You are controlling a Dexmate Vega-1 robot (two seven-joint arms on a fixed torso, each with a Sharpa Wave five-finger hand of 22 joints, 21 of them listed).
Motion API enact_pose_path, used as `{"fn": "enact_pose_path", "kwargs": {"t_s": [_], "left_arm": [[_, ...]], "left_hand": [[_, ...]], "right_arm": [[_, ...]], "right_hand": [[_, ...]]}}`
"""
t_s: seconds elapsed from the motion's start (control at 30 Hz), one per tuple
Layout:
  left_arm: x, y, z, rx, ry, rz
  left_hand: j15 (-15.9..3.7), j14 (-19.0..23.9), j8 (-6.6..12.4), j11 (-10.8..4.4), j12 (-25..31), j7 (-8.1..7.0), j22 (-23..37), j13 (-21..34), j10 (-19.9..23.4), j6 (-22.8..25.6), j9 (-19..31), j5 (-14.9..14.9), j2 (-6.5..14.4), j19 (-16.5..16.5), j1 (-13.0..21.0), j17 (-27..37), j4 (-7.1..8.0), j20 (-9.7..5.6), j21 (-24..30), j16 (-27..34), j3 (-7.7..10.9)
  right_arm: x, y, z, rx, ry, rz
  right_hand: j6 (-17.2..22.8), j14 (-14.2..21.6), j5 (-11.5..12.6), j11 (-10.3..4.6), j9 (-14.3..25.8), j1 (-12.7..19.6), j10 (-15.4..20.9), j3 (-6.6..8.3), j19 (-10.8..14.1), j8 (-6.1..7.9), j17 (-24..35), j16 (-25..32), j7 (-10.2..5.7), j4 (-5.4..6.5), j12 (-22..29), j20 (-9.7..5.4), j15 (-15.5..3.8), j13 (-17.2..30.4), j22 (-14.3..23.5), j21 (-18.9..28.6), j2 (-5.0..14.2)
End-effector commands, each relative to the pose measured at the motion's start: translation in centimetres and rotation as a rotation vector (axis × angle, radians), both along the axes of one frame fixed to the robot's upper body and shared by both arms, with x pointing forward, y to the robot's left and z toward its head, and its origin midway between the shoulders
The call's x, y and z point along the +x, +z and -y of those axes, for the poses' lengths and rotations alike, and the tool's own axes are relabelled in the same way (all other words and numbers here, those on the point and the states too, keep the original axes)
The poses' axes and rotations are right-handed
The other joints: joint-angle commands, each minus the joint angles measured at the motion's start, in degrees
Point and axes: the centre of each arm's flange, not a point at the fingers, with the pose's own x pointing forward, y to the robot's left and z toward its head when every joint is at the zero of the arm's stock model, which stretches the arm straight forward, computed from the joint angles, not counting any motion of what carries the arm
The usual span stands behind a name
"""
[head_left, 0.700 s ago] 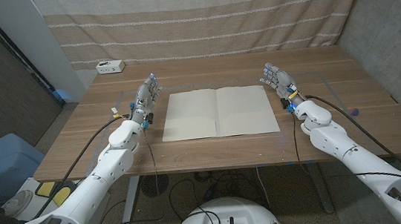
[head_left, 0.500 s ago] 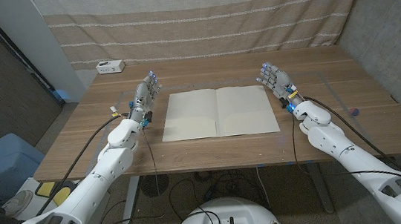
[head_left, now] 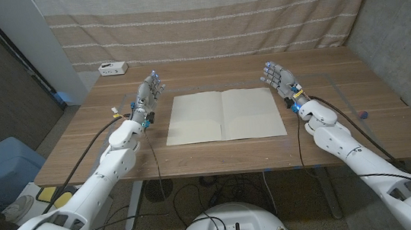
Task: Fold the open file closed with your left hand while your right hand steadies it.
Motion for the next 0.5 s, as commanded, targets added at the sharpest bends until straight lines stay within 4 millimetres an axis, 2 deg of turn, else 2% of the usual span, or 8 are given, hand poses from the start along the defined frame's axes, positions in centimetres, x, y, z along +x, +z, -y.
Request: {"fn": "enact_pose_path", "kwargs": {"t_s": [0.03,0.17,0.5], "left_arm": [[0.0,0.1,0.3,0.013,-0.001,-0.012],[-0.3,0.0,0.3,0.021,0.009,-0.015],[-1.1,-0.3,0.2,0.043,0.027,-0.019]], "left_hand": [[0.66,0.17,0.51,0.62,0.4,-0.3,0.22,0.22,0.02,0.35,0.14,0.39,-0.26,0.17,-0.05,0.07,0.05,1.49,0.19,0.41,-0.15],[1.25,0.54,0.69,0.72,0.54,-0.62,0.25,0.23,0.46,0.96,0.16,0.41,-0.29,0.31,-0.24,0.07,0.1,2.8,0.17,0.53,-0.27],[1.85,1.59,0.95,1.23,0.91,-0.54,0.28,0.27,1.64,2.07,0.19,0.45,-0.34,0.93,-0.44,0.07,0.11,3.59,0.3,0.81,-0.4]], "right_arm": [[-1.2,0.0,-0.2,-0.08,-0.128,-0.006],[-1.7,0.0,-0.2,-0.113,-0.158,-0.001],[-2.3,0.0,-0.6,-0.185,-0.202,0.003]], "right_hand": [[1.42,1.33,0.43,0.26,0.07,0.05,1.36,0.86,0.87,0.47,0.41,0.96,0.04,0.15,0.76,0.44,0.38,0.21,0.31,-0.22,0.98],[2.33,2.06,0.56,0.18,0.08,0.07,2.16,1.22,1.1,0.59,0.62,1.34,0.07,0.34,0.95,0.86,0.36,0.23,0.33,-0.4,1.18],[3.89,3.74,0.77,0.42,0.1,-0.07,3.58,2.0,1.82,0.67,1.11,2.22,0.46,0.99,1.2,1.43,0.78,0.26,0.38,-0.66,1.37]]}}
